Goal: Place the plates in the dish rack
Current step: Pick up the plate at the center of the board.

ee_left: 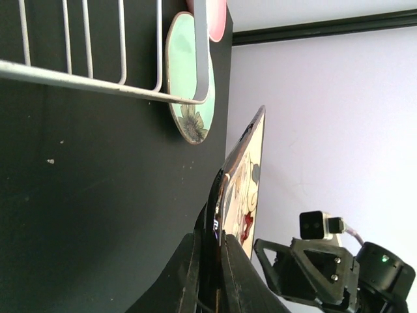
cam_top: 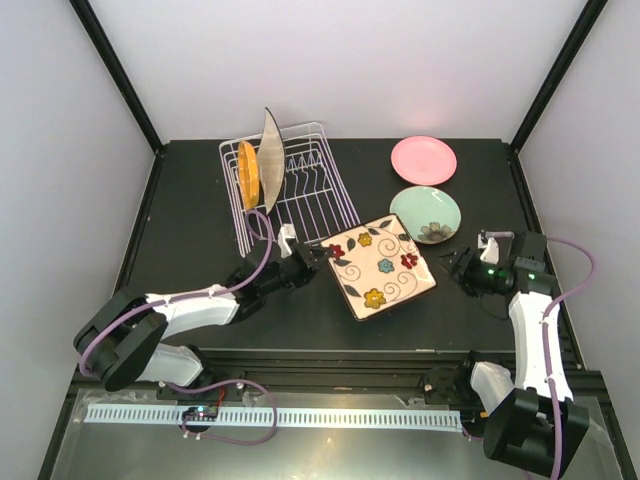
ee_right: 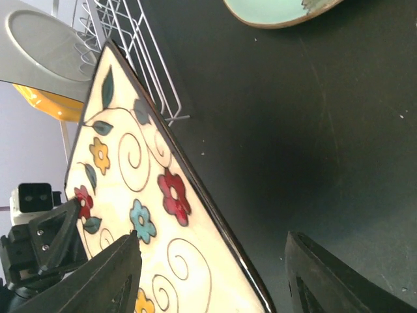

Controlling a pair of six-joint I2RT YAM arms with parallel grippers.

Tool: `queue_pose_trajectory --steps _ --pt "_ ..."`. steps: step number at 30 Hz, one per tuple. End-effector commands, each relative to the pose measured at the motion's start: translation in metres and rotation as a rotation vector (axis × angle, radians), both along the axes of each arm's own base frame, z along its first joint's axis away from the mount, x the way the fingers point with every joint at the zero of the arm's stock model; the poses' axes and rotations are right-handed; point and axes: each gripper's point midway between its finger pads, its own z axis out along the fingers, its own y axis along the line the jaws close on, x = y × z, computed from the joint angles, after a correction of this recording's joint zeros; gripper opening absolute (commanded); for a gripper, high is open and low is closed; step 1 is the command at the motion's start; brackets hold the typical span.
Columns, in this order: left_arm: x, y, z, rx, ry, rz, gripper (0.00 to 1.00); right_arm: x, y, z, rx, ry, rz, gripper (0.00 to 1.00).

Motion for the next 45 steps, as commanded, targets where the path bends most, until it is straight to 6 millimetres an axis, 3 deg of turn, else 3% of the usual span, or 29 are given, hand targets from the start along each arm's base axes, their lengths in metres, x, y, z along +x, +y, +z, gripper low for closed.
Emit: queue_pose_trajectory --steps 1,13,24,26,37,45 --pt "0.003 -0.008 0.113 -0.248 -0.220 -0.043 0.02 -0.003 0.002 -0.004 0.000 -0.023 0.014 0.62" --pt "0.006 -0.003 0.119 -0.262 -0.228 -0.047 0.02 -0.010 0.019 -0.022 0.136 -0.012 0.073 0.59" --pt "0.008 -0.005 0.119 -0.270 -0.220 -0.059 0.02 -0.012 0.031 -0.020 0.214 -0.018 0.115 0.51" --pt "0.011 -0.008 0.110 -0.256 -0.201 -0.061 0.02 -0.012 0.034 -0.019 0.237 -0.018 0.126 0.49" --pt "0.014 -0.010 0.109 -0.254 -0.201 -0.065 0.02 -0.022 0.043 -0.024 0.243 0.011 0.161 0.47" --pt "0.015 -0.010 0.109 -0.258 -0.205 -0.063 0.02 -0.024 0.044 -0.027 0.251 0.025 0.164 0.34"
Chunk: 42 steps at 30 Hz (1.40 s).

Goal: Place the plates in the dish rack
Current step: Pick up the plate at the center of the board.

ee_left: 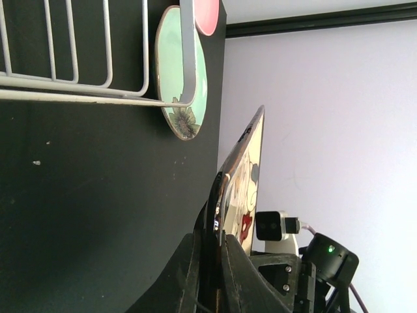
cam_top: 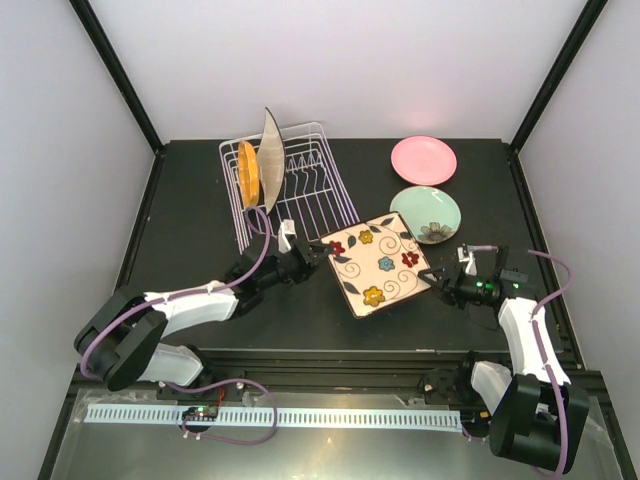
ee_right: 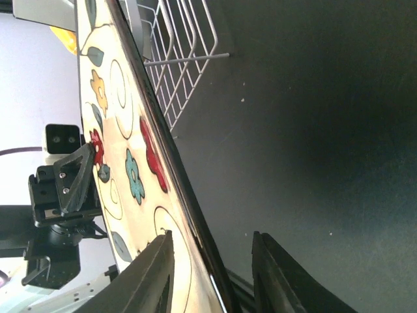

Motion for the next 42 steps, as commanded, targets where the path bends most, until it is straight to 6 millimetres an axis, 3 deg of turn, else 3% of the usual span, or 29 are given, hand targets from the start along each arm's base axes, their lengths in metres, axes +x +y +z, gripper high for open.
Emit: queue_pose_trajectory --steps 1,17,26,29,30,31,38,39,40,42 --pt "0.009 -0.012 0.101 -0.242 -0.207 -0.029 0.01 -0.002 0.004 0.003 0.023 -0.006 0.018 0.32" --pt "0.008 -0.015 0.094 -0.244 -0.178 -0.043 0.02 0.002 0.011 0.007 0.028 -0.038 0.034 0.05" --pt "0.007 -0.016 0.103 -0.203 -0.194 -0.063 0.03 0.022 0.017 0.057 0.039 -0.188 0.037 0.01" --pt "0.008 -0.013 0.110 -0.176 -0.214 -0.060 0.17 0.028 0.015 0.075 0.022 -0.221 0.027 0.01" --pt "0.010 -0.013 0.109 -0.163 -0.217 -0.058 0.30 0.029 0.015 0.081 0.020 -0.233 0.026 0.01" --pt "0.008 -0.009 0.118 -0.166 -0.239 -0.054 0.36 0.031 0.014 0.087 0.022 -0.246 0.023 0.01" --pt "0.009 0.004 0.116 -0.133 -0.237 -0.026 0.73 0.045 0.010 0.122 0.019 -0.310 -0.022 0.01" --pt "0.009 0.008 0.117 -0.128 -0.240 -0.018 0.89 0.047 0.010 0.127 0.025 -0.319 -0.025 0.01" --pt "0.010 0.012 0.117 -0.119 -0.243 -0.008 0.98 0.050 0.009 0.130 0.027 -0.322 -0.032 0.01" --pt "0.011 0.023 0.116 -0.091 -0.241 0.016 0.99 0.058 0.007 0.137 0.036 -0.335 -0.045 0.01"
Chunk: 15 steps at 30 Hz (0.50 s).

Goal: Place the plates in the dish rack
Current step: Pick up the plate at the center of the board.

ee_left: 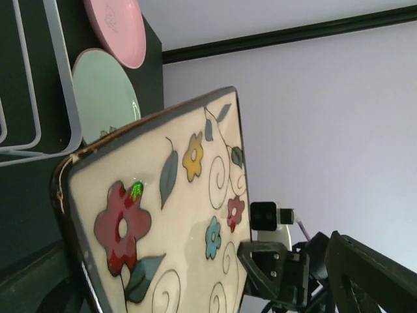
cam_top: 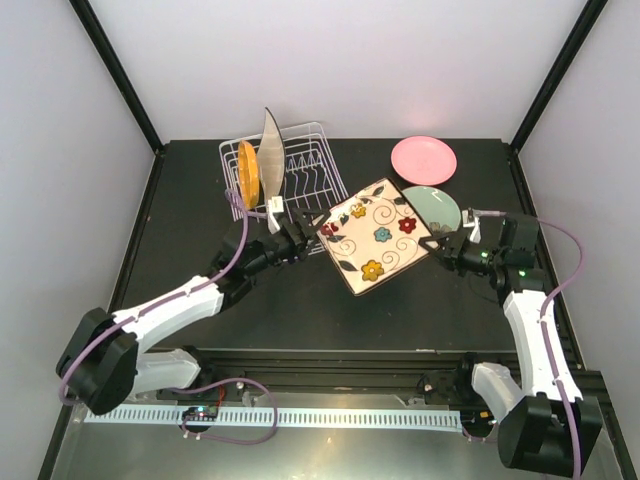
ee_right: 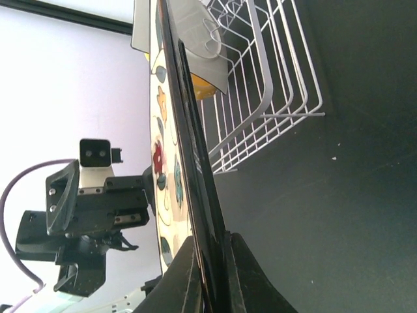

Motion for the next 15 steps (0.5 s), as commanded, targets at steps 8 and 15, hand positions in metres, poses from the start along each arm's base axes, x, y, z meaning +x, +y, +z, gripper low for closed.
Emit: queue_pose_trajectory --steps 8,15 --pt "-0.009 0.066 0.015 0.081 -0.052 0.144 0.99 0.056 -0.001 0.060 0.025 -0.152 -0.068 0.01" --pt "-0.021 0.116 0.018 0.167 -0.058 0.264 0.99 0.080 0.030 0.081 0.045 -0.205 -0.060 0.01"
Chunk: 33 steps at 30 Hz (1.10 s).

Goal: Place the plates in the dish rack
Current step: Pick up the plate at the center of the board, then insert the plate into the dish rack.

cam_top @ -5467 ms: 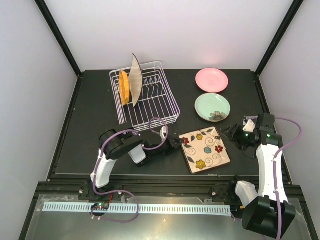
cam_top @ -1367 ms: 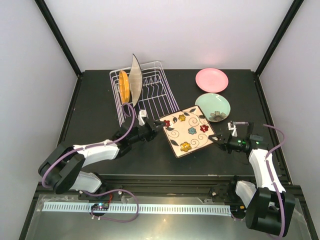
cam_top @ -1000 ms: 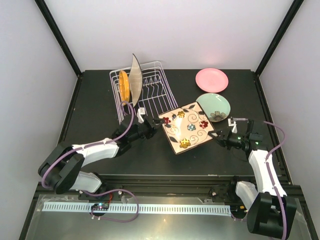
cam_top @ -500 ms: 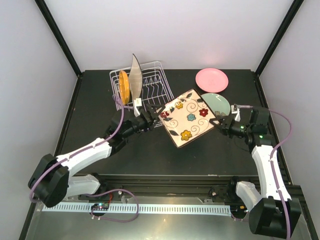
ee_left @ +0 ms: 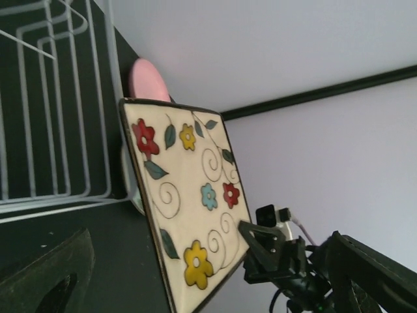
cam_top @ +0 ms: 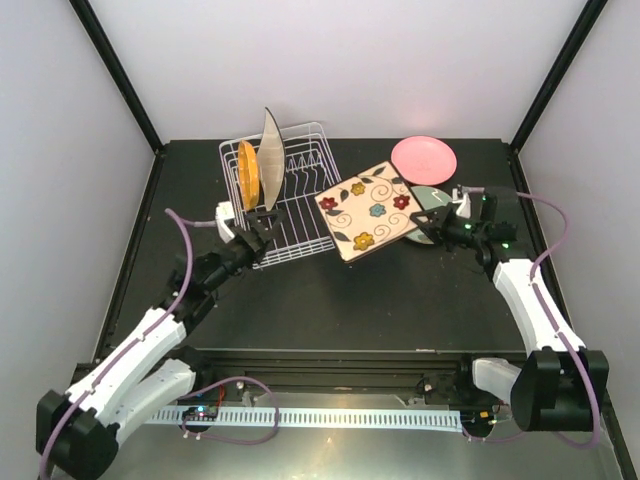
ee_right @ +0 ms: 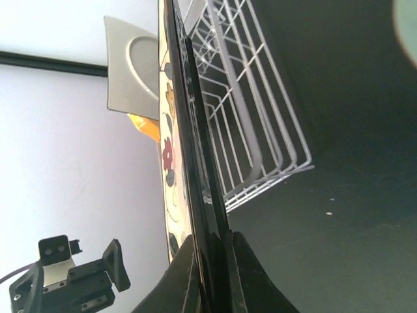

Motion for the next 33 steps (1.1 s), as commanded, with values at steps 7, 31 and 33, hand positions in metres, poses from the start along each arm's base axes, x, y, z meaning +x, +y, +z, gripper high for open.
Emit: queue_pose_trajectory --steps 7,31,33 --pt "-0.023 0.075 -0.003 0.369 0.074 0.192 0.99 0.047 0.036 0.115 0.048 -0.392 0.001 0.01" --pt "-0.052 0.131 -0.002 0.659 0.121 0.318 0.99 0.163 0.109 0.166 -0.292 -0.637 -0.201 0.01" --pt "-0.051 0.131 -0.003 0.666 0.123 0.313 0.99 0.170 0.115 0.167 -0.333 -0.644 -0.221 0.01"
